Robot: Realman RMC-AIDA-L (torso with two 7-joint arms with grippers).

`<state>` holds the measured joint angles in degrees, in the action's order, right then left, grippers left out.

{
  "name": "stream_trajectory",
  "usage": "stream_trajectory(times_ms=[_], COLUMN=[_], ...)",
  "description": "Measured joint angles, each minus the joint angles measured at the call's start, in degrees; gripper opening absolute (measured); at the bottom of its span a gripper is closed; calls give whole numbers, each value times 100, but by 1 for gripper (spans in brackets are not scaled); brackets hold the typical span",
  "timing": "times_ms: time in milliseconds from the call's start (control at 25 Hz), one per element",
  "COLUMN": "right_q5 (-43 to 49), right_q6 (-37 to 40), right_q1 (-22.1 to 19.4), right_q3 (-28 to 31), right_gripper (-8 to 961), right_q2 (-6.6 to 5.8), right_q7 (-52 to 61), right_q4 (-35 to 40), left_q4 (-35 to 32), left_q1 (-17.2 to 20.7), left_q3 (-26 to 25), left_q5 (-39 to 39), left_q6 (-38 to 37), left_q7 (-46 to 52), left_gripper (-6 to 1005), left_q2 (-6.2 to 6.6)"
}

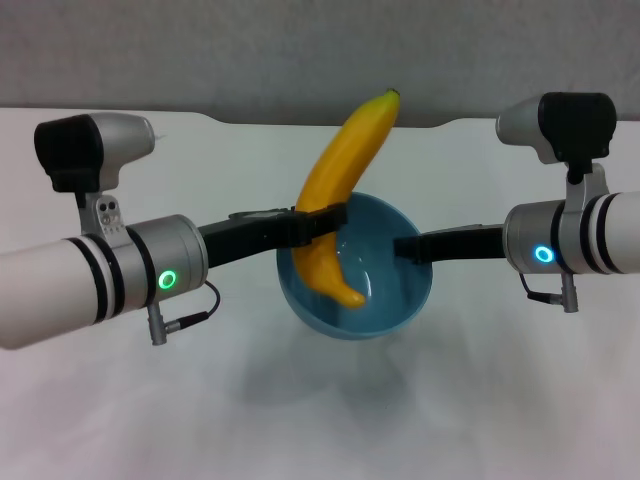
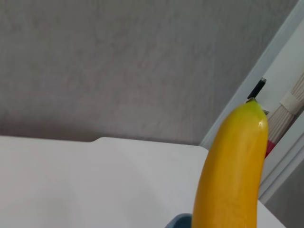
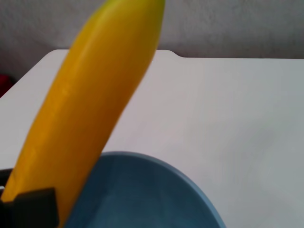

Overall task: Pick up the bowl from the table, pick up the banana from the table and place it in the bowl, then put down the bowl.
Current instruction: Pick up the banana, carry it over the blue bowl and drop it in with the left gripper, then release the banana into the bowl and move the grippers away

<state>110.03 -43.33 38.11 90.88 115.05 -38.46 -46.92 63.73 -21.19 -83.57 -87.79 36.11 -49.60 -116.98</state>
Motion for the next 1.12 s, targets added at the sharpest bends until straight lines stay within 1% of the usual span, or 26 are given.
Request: stream_trajectory(times_ms=[120,360,440,560,720,800,880,1000,1120], right_q5=[0,0,0,2,56,93,177,397,601], right_q6=[-6,-31,-41,-70,-290,-392,-441,-576,-614], right_q1=[0,50,73,138,355,525,773,1292,1763], right_q3=[0,20,29,48,166,254,301,337,347], right_gripper=[33,33,33,32,32,32,32,33,33], right_q2=[0,-6,-11,-29,-47,-51,-52,-53,-52], right_q7=[9,12,13,17,95,113,127,262,398], right_q4=[14,286,343,474,713,924,1193,1637,2065], left_q4=[-149,-211,-186,-167,-130,-132,-138,-165,-162], left_q1=[-14,-21,9,123,283,314,318,326,327], left_q3=[-1,11,-11,-246,-807,-1072,-1111,-1210,-1216], left_q5=[228,299,359,402,224,-53,-173,-600,-808], left_q6=[13,41,41,54,34,-22,-47,-113,-166], left_q7=[-234,-455,-504,-563,-728,-791,-787,-724,-674], left_gripper=[540,746,771,810,861,886,886,886,886], left_q2=[1,-1,3,27,41,44,44,35,31])
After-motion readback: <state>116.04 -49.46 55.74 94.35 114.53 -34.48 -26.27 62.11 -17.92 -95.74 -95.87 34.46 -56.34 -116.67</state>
